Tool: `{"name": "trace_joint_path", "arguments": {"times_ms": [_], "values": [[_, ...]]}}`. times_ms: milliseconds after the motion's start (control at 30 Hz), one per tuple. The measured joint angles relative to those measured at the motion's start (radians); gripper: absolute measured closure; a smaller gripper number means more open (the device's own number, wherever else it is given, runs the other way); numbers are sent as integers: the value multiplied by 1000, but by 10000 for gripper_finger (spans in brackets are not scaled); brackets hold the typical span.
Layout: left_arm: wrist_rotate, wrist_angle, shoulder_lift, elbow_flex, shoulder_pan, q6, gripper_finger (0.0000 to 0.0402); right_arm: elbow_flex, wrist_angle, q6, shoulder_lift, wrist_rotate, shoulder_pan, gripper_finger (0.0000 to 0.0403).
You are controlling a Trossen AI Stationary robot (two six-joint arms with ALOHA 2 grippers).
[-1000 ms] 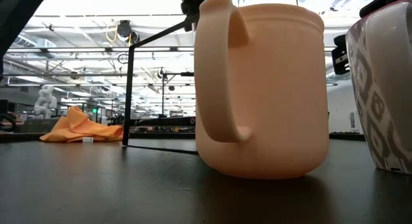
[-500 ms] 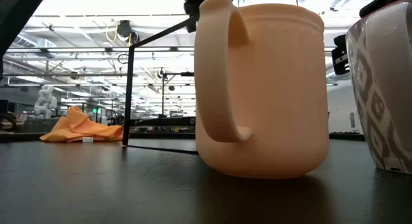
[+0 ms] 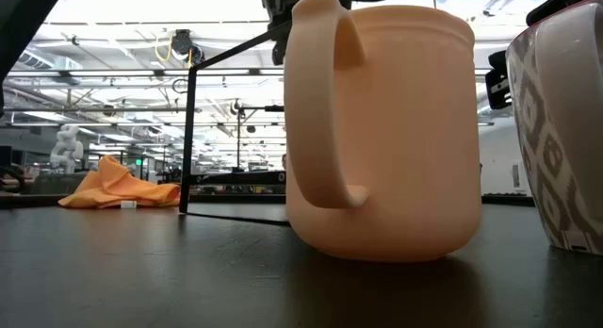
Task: Stack small to large cups/mugs on shelf
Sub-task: Put the transparent mug on the shelf
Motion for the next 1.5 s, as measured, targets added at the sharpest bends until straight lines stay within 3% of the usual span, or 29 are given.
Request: {"name": "trace_joint_path", "arguments": {"times_ms": [700, 1500], "values": [[-45, 46, 0, -2, -60, -40, 401, 0, 0, 0, 0, 0, 0, 403], [-49, 141, -1, -168, -65, -79, 401, 0, 0, 0, 0, 0, 0, 403]]}}
